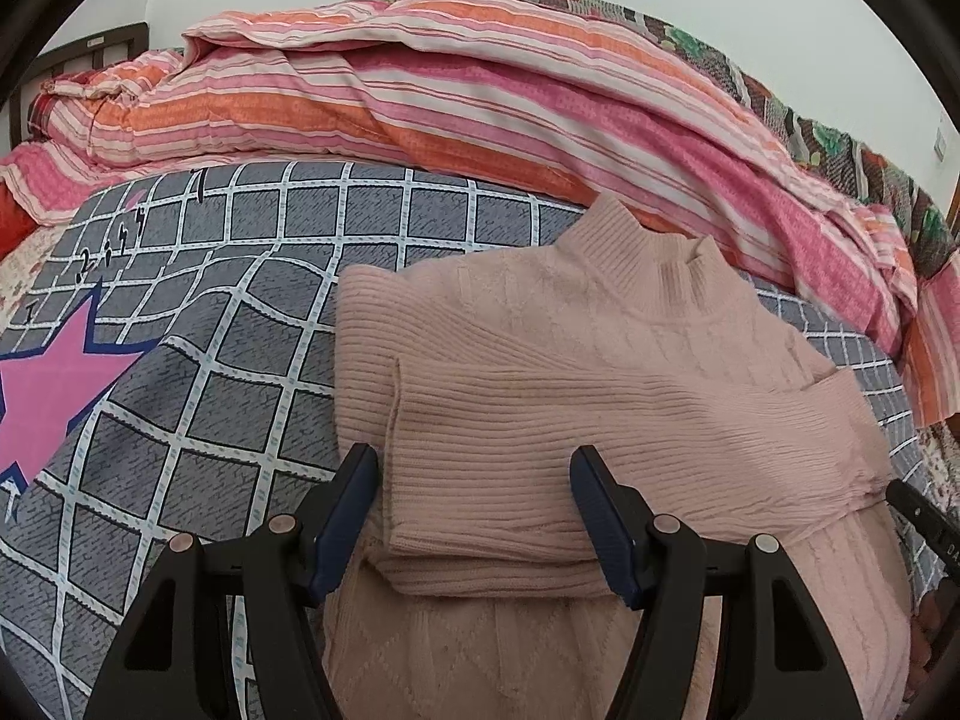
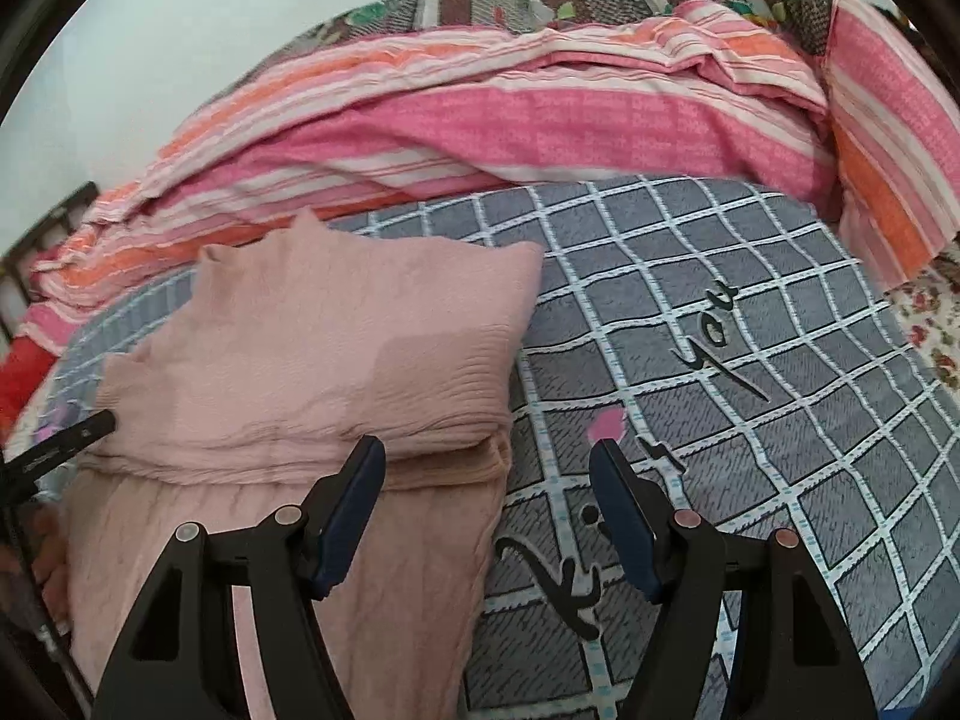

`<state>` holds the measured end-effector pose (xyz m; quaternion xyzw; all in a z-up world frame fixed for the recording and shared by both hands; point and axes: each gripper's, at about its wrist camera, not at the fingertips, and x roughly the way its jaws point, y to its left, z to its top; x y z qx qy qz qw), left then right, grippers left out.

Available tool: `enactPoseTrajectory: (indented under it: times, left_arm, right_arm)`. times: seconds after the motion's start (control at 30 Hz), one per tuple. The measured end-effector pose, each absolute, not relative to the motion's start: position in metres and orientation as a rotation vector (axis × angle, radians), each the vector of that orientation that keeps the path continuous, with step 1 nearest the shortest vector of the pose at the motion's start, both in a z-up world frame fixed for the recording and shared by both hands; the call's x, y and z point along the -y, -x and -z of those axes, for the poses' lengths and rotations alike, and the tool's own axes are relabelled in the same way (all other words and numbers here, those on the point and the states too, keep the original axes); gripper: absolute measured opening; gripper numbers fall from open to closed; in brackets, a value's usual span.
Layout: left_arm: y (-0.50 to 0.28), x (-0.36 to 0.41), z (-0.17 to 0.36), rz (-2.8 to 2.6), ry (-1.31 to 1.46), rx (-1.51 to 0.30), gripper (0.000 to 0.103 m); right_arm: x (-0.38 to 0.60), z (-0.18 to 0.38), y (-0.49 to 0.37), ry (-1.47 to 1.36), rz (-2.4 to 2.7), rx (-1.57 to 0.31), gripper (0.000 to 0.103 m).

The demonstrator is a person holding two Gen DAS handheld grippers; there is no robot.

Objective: Fold small clothes
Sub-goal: 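Move both tools toward the sweater hem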

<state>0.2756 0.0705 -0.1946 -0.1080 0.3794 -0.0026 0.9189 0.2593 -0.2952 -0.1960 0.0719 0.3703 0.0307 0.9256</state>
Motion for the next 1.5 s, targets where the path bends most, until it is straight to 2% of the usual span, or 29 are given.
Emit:
enactPoseTrajectory:
  times: [0.23,0.37,0.6,0.67,0.83,1.33,1.43,1.5]
  left_arm:
    - [-0.256,-0.087,0.192,0.065,0.324,-0.751,0.064]
    - [-0.235,-0.097,0.191,0.116,0.393,-0.732,0.064]
    - [-0.177,-0.108,0.197,0.184,0.445,-0.704,0.063]
    - [-0.163,-0.112,0.204,0.226,0.488,-0.727,0.063]
    - [-0.125,-0.119,0.209,0.313,0.520,-0.733,0.063]
    - [-0.041,-0.088,0.229,0.505,0.531,-0.844,0.062]
    - [-0.029,-0.081,0.236,0.498,0.514,-0.873,0.056]
    - [-0.023,-0.076,0.238,0.480,0.492,-0.879,0.049]
  right_arm:
    - [0.299,0.171,-0.222,-0.153,-0.138,-0.621,0.068]
    - [0.293,0.174,-0.188,-0.136,-0.143,-0.606,0.068]
    - [0.294,0.193,-0.140,-0.172,-0.156,-0.724,0.066]
    - [0.294,0.197,-0.128,-0.203,-0.185,-0.745,0.059]
    - [0.288,0.212,-0.101,-0.198,-0.202,-0.795,0.052]
    - [0.298,0.243,-0.035,-0.360,-0.354,-0.878,0.051]
    - [0.291,0.245,-0.033,-0.353,-0.357,-0.886,0.050]
    - [0.283,0.245,-0.034,-0.327,-0.345,-0.892,0.041]
